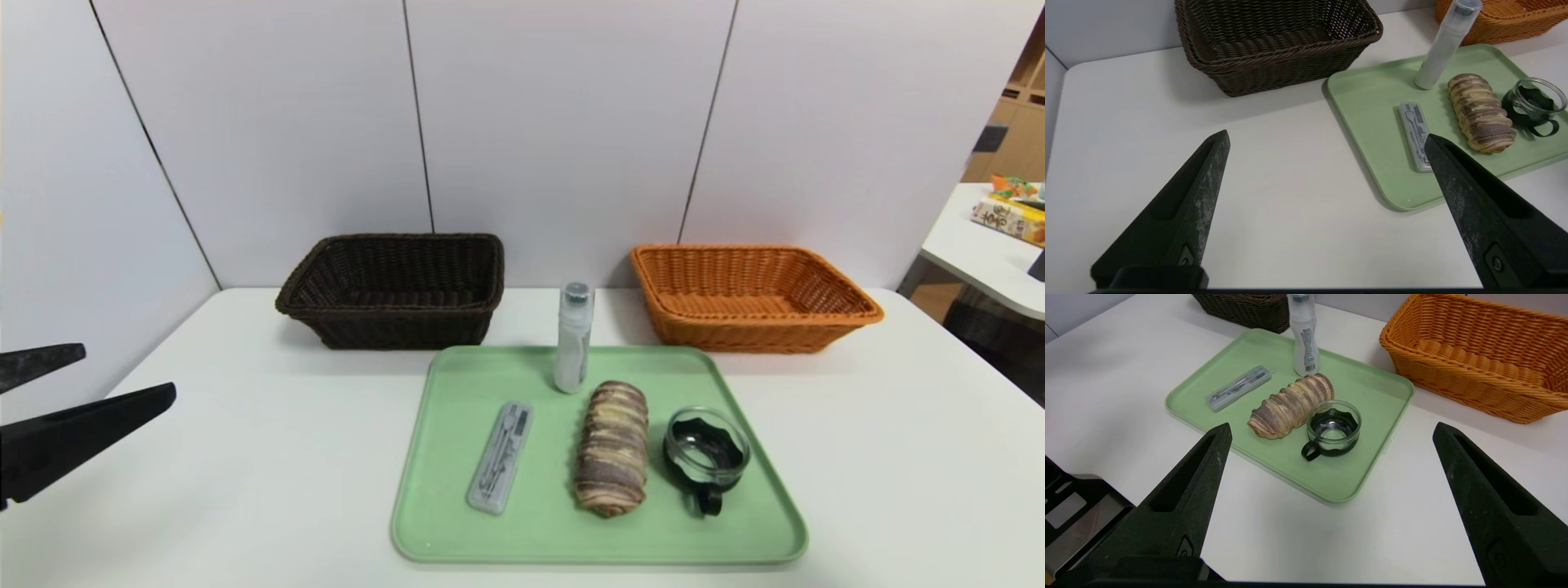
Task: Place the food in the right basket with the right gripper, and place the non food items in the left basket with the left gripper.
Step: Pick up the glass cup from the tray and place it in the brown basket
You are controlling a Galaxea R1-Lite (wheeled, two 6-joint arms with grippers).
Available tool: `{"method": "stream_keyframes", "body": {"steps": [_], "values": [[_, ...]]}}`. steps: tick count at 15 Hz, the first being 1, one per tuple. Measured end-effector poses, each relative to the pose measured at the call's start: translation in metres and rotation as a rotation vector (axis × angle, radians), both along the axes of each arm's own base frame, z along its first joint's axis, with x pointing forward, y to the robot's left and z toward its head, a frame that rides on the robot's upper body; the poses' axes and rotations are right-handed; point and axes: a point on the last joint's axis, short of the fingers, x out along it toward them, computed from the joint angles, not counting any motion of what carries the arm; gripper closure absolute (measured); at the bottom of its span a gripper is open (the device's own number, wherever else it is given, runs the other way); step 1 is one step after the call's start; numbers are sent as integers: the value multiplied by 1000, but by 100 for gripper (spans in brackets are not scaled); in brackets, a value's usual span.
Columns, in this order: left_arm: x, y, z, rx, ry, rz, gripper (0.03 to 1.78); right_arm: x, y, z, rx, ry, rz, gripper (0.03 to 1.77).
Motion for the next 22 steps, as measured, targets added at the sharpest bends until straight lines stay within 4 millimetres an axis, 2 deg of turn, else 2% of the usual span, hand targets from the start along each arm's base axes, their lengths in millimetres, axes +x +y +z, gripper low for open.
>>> {"method": "stream_keyframes", "body": {"steps": [4,10,15,22], "values": [[27,-18,-1,-29,66,-62,12,19,3,7,-15,-9,37,10],[65,-63,-14,-35,128,-84,12,53,11,11,-47,35,74,10],[79,-74,-29,0,204,-93,12,82,29,1,-92,128,74,10],[90,-91,-49,-18,325,-103,12,100,42,-14,-115,238,59,10]]}}
